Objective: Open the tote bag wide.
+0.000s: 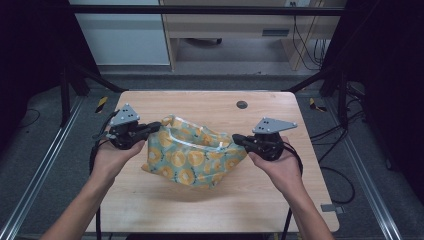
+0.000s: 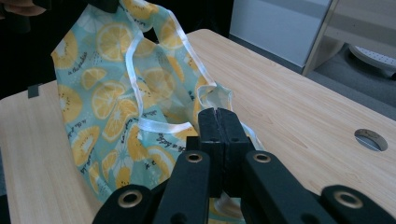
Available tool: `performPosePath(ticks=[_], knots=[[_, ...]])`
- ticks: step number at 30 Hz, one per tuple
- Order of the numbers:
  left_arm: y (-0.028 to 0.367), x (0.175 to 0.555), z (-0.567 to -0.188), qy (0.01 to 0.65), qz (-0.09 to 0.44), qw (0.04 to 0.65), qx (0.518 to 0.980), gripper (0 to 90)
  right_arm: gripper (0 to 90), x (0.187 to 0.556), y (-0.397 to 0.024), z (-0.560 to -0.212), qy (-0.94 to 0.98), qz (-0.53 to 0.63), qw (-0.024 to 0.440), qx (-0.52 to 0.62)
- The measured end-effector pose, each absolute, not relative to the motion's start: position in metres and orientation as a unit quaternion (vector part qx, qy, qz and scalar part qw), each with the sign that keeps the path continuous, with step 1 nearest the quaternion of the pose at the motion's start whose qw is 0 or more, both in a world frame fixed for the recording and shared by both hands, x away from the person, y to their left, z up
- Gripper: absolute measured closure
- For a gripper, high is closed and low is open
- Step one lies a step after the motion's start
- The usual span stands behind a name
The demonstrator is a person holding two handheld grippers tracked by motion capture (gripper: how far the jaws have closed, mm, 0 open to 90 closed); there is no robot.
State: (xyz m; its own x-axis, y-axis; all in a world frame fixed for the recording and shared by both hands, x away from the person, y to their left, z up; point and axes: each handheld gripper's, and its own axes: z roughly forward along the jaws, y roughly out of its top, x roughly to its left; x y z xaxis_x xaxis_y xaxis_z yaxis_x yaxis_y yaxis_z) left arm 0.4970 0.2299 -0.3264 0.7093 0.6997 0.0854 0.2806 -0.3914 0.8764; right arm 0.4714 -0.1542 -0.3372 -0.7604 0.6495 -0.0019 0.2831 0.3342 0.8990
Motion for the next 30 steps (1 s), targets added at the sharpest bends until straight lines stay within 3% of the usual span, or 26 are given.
performPosePath(ticks=[15, 30], knots=[[0.236, 0.456, -0.345, 0.288, 0.185, 0.495, 0.799, 90.0, 89.8, 0.436, -0.160, -0.345, 0.800, 0.505, 0.189, 0.263], [0.242, 0.422, -0.398, 0.261, 0.130, 0.485, 0.824, 90.0, 89.8, 0.415, -0.174, -0.388, 0.807, 0.496, 0.153, 0.281]])
